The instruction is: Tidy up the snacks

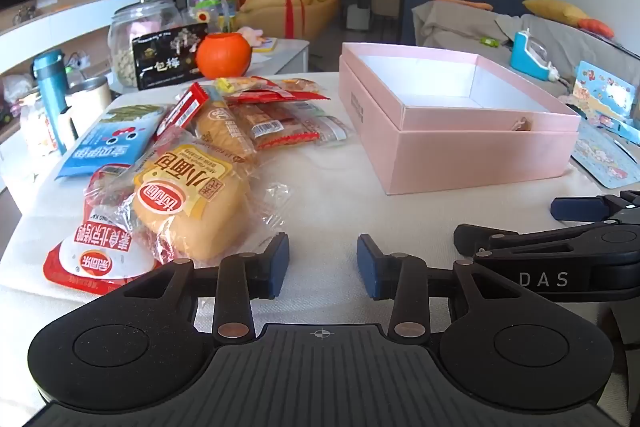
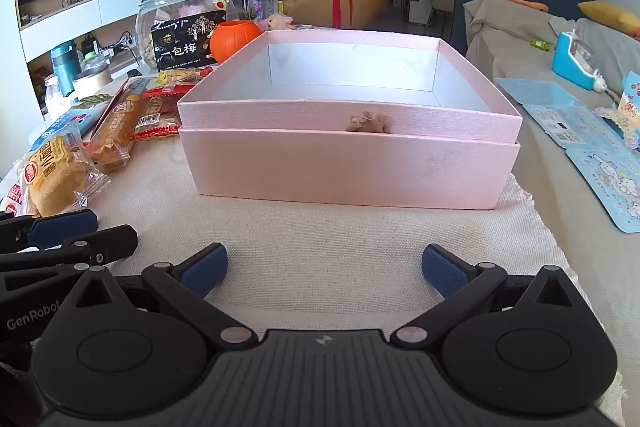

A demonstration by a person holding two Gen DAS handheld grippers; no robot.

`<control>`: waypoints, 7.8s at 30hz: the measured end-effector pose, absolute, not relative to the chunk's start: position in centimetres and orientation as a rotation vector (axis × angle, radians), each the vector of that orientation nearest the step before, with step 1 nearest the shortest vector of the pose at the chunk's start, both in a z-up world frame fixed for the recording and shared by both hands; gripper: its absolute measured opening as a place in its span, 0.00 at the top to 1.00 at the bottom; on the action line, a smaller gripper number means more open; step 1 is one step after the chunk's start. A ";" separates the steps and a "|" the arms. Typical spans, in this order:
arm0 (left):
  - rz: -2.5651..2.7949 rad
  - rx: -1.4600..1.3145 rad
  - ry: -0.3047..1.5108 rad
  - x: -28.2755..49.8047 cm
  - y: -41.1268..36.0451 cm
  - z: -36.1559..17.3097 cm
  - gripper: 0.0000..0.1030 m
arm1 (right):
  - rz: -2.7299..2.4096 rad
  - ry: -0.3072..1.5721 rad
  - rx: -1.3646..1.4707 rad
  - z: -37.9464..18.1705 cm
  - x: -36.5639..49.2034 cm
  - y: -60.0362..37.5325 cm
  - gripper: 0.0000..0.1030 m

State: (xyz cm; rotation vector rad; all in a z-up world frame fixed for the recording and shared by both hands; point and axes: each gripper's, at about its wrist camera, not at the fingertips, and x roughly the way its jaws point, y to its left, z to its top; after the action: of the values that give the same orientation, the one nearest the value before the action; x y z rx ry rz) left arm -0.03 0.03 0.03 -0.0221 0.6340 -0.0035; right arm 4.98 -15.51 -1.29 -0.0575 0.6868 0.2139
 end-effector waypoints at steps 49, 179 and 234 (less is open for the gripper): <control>-0.005 -0.025 0.637 0.0 0.0 0.0 0.59 | 0.213 0.687 -0.060 -1.2 4.9 -15.5 0.00; -0.059 -0.089 0.721 2.4 14.7 1.5 0.26 | 0.476 0.696 -0.066 3.6 10.1 -10.9 0.10; -0.245 0.063 0.821 -1.1 10.6 2.0 0.11 | 0.607 0.755 -0.438 3.5 3.8 -13.3 0.12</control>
State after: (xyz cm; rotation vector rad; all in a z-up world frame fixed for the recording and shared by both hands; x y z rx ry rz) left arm -1.07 10.63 2.03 0.0634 0.8210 -0.2453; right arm 3.80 -13.29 3.55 -0.4385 0.7547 0.6069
